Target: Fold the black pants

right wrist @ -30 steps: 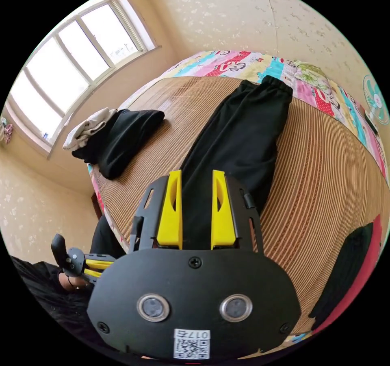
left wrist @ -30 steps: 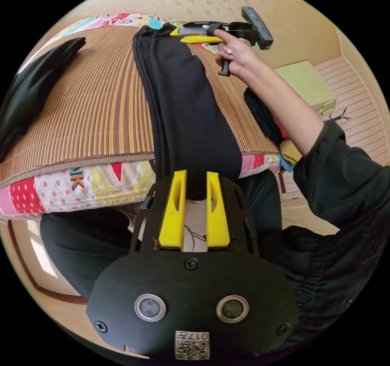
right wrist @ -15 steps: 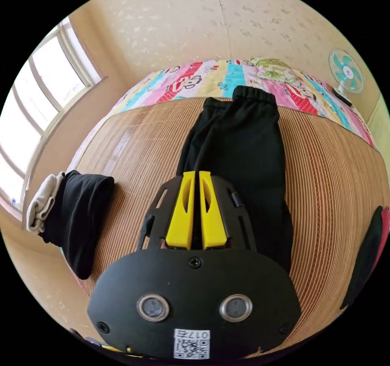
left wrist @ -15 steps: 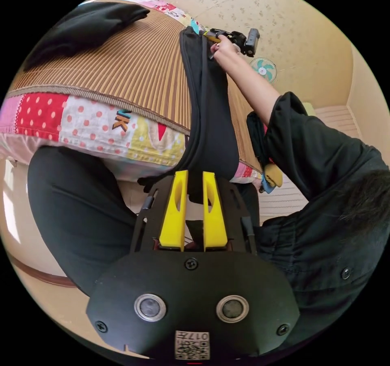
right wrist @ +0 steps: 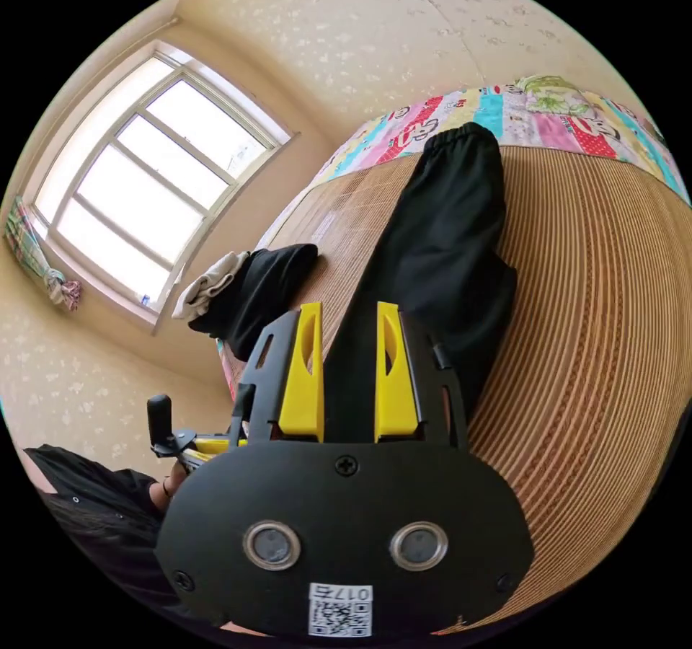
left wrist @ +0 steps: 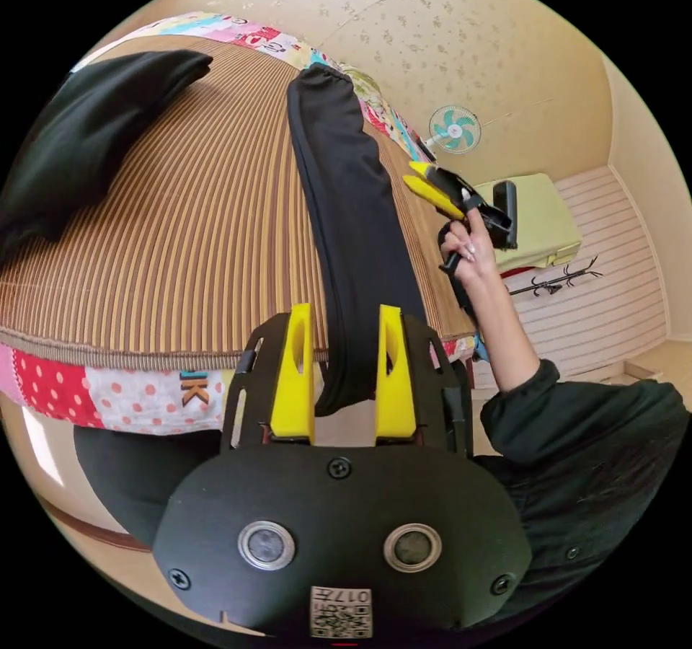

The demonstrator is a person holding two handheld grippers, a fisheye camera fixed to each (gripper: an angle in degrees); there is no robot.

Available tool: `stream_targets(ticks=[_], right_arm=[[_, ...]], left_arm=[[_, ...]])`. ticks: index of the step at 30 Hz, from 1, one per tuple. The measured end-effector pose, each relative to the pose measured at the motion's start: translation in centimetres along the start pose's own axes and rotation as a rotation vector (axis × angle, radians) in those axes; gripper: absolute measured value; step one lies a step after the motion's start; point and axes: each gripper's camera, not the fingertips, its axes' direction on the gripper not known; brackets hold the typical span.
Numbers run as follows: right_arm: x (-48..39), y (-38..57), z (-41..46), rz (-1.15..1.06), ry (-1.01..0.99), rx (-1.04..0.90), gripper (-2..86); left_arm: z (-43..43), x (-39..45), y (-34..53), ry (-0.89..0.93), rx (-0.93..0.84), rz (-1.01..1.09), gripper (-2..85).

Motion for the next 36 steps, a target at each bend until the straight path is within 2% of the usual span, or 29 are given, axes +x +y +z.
stream_targets(ticks=[3, 5, 8, 11, 14, 17, 22, 24, 27, 31, 36], right_arm=[[4.6, 8.3, -4.5, 0.139, 0.058, -0.013, 12.3], [7.1, 12.3, -5.4, 0.233, 0.008, -0.064, 12.4], [8.1, 16.4, -5.8, 0.254, -0.149, -0.098, 10.7], [8.1, 16.8, -4.7, 0.258, -0.282, -0.155, 7.7], [8.7, 16.9, -6.5, 0.276, -0.465, -0.072, 4.1], [5.2, 17.7, -12.1, 0.135, -0.612, 0.027, 3.0], [-6.4, 17.5, -26.4, -0.312, -0.76, 0.187, 2.3], [-10.8, 16.8, -31.5, -0.474, -0.767, 0.238, 2.1], [-16.6, 15.9, -39.3, -0.627, -0.709, 0.353, 1.9], [-20.1, 14.1, -45.5, -0.647, -0.602, 0.502, 1.8], [-16.9, 6.9, -45.5, -0.479, -0.364, 0.483, 1.6]], left_arm=[[1.4, -1.4, -3.2, 0.026, 0.009, -0.043, 13.6], [2.5, -2.3, -4.6, 0.058, -0.005, -0.079, 11.8], [4.1, -3.3, -5.6, 0.19, -0.053, -0.145, 9.1], [4.5, -4.1, -5.3, 0.235, -0.106, -0.241, 5.1], [2.0, -3.8, -4.2, 0.442, -0.065, -0.243, 4.2], [-4.3, 0.9, -2.6, 0.52, 0.002, -0.033, 4.0], [-16.7, 13.7, 0.0, 0.634, 0.16, 0.4, 4.0], [-22.6, 20.8, 0.8, 0.636, 0.248, 0.602, 4.0], [-28.1, 27.7, 1.5, 0.623, 0.354, 0.744, 4.1], [-30.1, 32.3, -0.1, 0.629, 0.407, 0.735, 4.0], [-26.3, 32.8, -8.5, 0.456, 0.351, 0.533, 3.9]])
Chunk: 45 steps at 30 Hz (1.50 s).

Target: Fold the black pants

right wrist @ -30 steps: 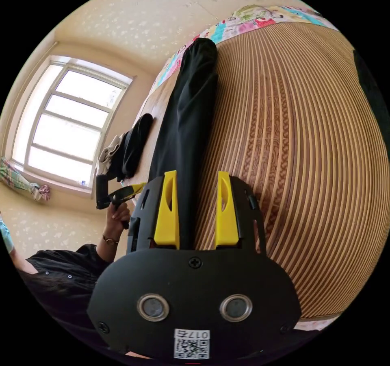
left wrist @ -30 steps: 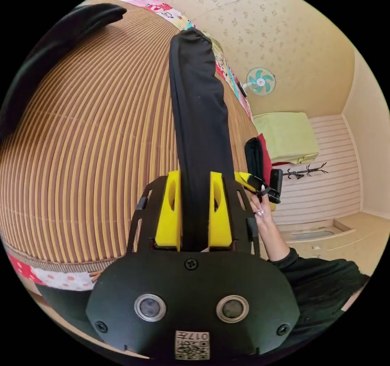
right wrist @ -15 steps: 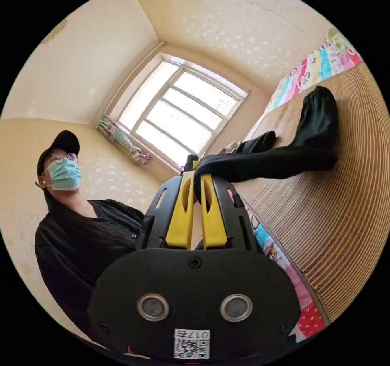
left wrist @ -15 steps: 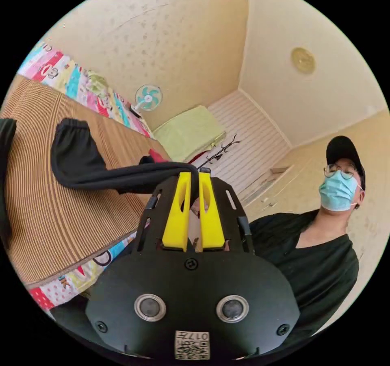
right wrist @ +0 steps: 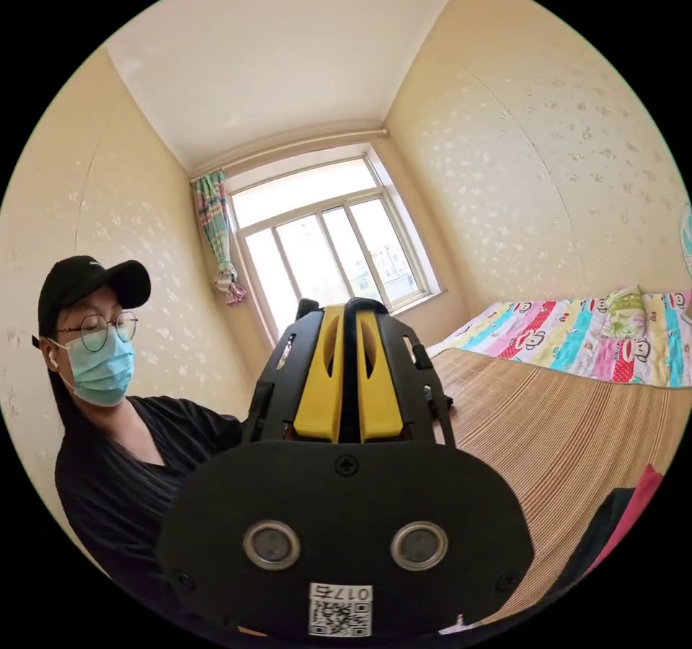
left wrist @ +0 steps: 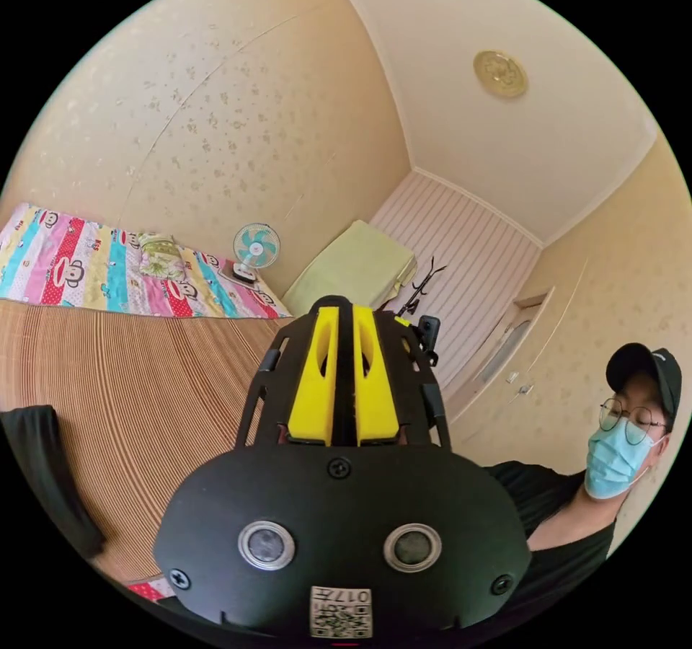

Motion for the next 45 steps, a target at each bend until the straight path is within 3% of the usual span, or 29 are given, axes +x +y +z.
stream_targets(ticks=[4, 10, 14, 16, 18, 22, 26, 28, 32, 33, 36, 40, 42, 45], right_arm=[[6.6, -2.9, 3.7, 0.023, 0.278, -0.039, 1.5], [11.7, 2.0, 8.2, -0.005, 0.409, -0.172, 1.3], [17.1, 16.1, 10.6, 0.154, 0.417, -0.412, 1.4], [19.6, 28.2, 10.9, 0.368, 0.43, -0.578, 1.3], [19.5, 35.1, 10.1, 0.482, 0.325, -0.614, 1.6], [19.6, 39.0, 6.2, 0.626, 0.311, -0.485, 6.1], [25.3, 33.3, 5.7, 0.628, 0.33, -0.378, 15.4], [31.1, 30.5, 7.3, 0.685, 0.315, -0.335, 18.7], [38.4, 31.3, 12.1, 0.828, 0.216, -0.366, 18.9], [39.2, 32.2, 13.7, 0.88, 0.139, -0.351, 18.1], [37.2, 33.3, 15.0, 0.925, 0.155, -0.34, 16.4], [31.2, 36.2, 15.8, 0.977, -0.203, -0.403, 13.5], [27.7, 36.6, 16.7, 0.955, -0.311, -0.39, 12.6], [23.5, 33.6, 19.5, 0.847, -0.424, -0.349, 11.4]], left_arm=[[3.0, -4.7, -3.2, -0.09, 0.007, -0.011, 3.9], [6.5, -11.1, 0.4, -0.227, -0.077, -0.001, 4.7], [11.0, -19.0, 14.9, -0.334, -0.37, -0.148, 6.2], [12.2, -22.0, 22.7, -0.397, -0.517, -0.251, 8.0], [11.6, -24.7, 31.3, -0.408, -0.612, -0.405, 8.3], [7.6, -27.3, 34.9, -0.274, -0.41, -0.596, 9.9], [6.1, -31.7, 28.6, -0.245, -0.202, -0.623, 15.6], [7.7, -34.2, 25.8, -0.232, -0.223, -0.638, 16.8], [15.1, -39.2, 26.3, -0.156, -0.457, -0.738, 14.9], [14.9, -38.6, 27.1, -0.19, -0.398, -0.721, 14.1], [12.6, -36.2, 29.6, -0.201, -0.306, -0.752, 13.1], [7.1, -32.4, 33.7, -0.011, -0.255, -0.773, 12.4], [3.1, -29.0, 36.1, 0.078, -0.109, -0.833, 12.3], [-1.4, -24.2, 34.5, -0.021, 0.031, -0.741, 12.0]])
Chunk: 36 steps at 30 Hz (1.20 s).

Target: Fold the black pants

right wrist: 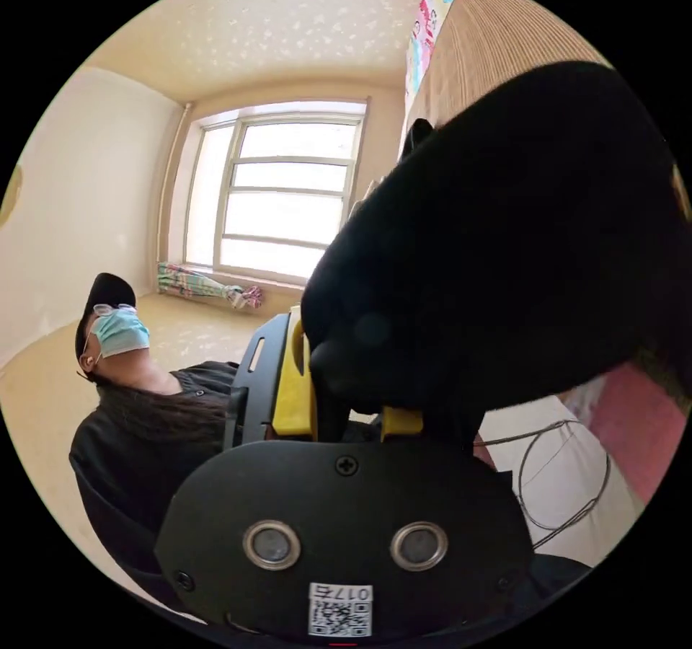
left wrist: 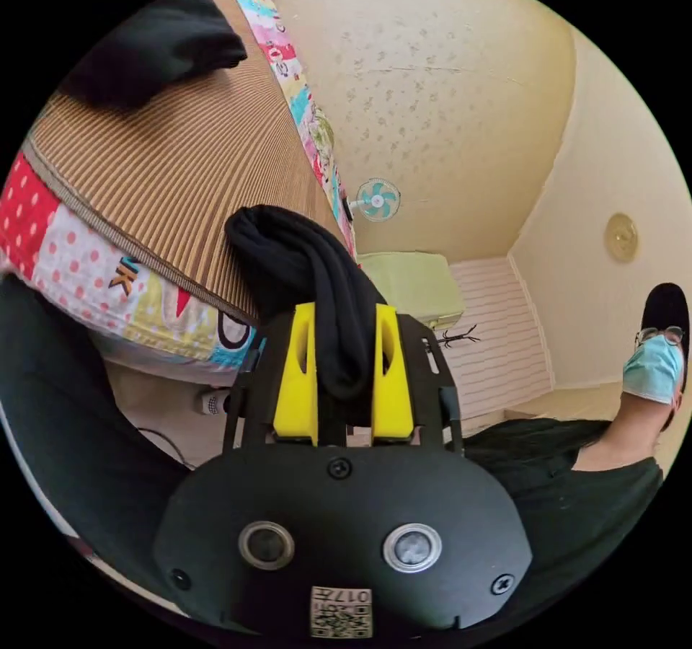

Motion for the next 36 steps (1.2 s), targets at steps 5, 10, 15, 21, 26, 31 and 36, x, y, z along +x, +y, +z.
stream_targets(ticks=[5, 10, 15, 21, 26, 31, 36], right_arm=[[-8.0, -8.7, 7.3, -0.245, -0.018, -0.116, 11.2], [-14.8, -19.9, 18.2, -0.489, -0.006, -0.188, 12.9], [-10.7, -23.7, 26.6, -0.294, 0.429, -0.222, 13.6], [-3.0, -10.4, 23.1, -0.146, 0.725, -0.365, 7.4], [-8.7, 3.9, 9.8, -0.15, 1.093, 0.088, 4.0], [-21.5, 12.7, 0.8, -0.258, 1.98, 0.68, 3.7], [-24.3, 14.8, -10.1, 0.006, 1.874, 0.974, 8.2]], left_arm=[[-7.7, 8.7, -4.9, -0.096, 0.19, 0.296, 11.9], [-15.3, 14.8, -10.7, -0.3, 0.361, 0.465, 13.1], [-22.1, 10.9, -10.6, -0.636, 0.581, 0.18, 12.4], [-15.2, 2.6, -0.2, -1.218, 0.444, -0.007, 10.3], [-4.3, -1.1, 4.2, -1.237, 0.131, 0.107, 1.5], [2.2, 4.0, 1.1, -1.285, 0.179, 0.362, -0.2], [8.7, 10.7, -3.3, -0.801, 0.137, 0.536, -0.5]])
